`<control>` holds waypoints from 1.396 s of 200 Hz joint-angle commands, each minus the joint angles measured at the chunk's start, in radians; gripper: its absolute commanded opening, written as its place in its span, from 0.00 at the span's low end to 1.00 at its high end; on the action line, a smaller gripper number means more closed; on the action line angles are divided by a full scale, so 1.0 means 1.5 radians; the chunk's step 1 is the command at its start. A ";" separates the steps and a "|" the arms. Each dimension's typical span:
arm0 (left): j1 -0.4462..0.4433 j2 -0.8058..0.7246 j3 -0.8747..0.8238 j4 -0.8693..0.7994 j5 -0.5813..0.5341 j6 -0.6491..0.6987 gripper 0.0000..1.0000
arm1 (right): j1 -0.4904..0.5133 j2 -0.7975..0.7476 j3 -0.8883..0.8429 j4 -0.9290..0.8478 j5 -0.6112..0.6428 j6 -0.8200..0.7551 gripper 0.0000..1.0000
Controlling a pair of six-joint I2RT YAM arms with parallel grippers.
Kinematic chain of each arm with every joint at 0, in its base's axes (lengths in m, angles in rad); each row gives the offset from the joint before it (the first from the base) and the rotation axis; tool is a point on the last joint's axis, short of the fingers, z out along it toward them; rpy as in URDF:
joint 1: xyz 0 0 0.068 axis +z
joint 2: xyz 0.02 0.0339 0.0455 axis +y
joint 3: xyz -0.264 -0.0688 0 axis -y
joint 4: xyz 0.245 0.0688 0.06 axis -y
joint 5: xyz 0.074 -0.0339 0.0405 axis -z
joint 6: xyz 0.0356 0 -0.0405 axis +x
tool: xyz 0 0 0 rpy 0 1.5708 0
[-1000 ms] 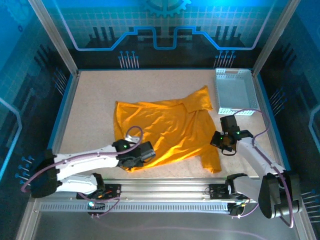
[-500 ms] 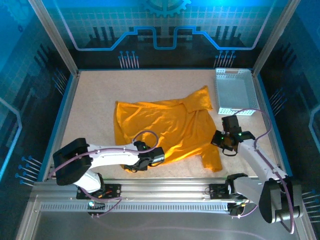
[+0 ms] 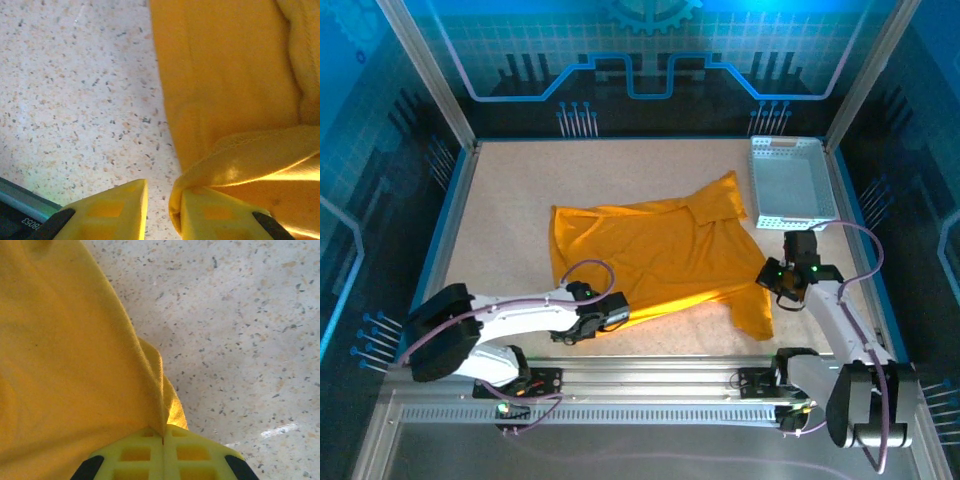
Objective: Fold the inside-out t-shirt
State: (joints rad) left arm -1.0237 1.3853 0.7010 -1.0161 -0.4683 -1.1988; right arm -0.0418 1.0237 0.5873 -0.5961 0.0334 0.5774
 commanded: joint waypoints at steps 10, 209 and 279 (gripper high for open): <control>0.009 -0.043 -0.019 -0.037 -0.020 -0.026 0.22 | -0.028 -0.013 0.012 -0.012 -0.012 -0.021 0.00; -0.080 -0.026 -0.019 0.073 0.123 -0.048 0.34 | -0.021 -0.017 0.012 0.002 -0.050 -0.013 0.00; -0.080 -0.048 -0.033 0.071 0.114 -0.061 0.10 | -0.022 -0.013 0.013 -0.001 -0.037 -0.016 0.00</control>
State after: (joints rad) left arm -1.1393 1.3396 0.6567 -0.8619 -0.2905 -1.2686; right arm -0.0677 1.0054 0.5873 -0.5961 -0.0345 0.5667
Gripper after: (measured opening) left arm 0.147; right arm 0.047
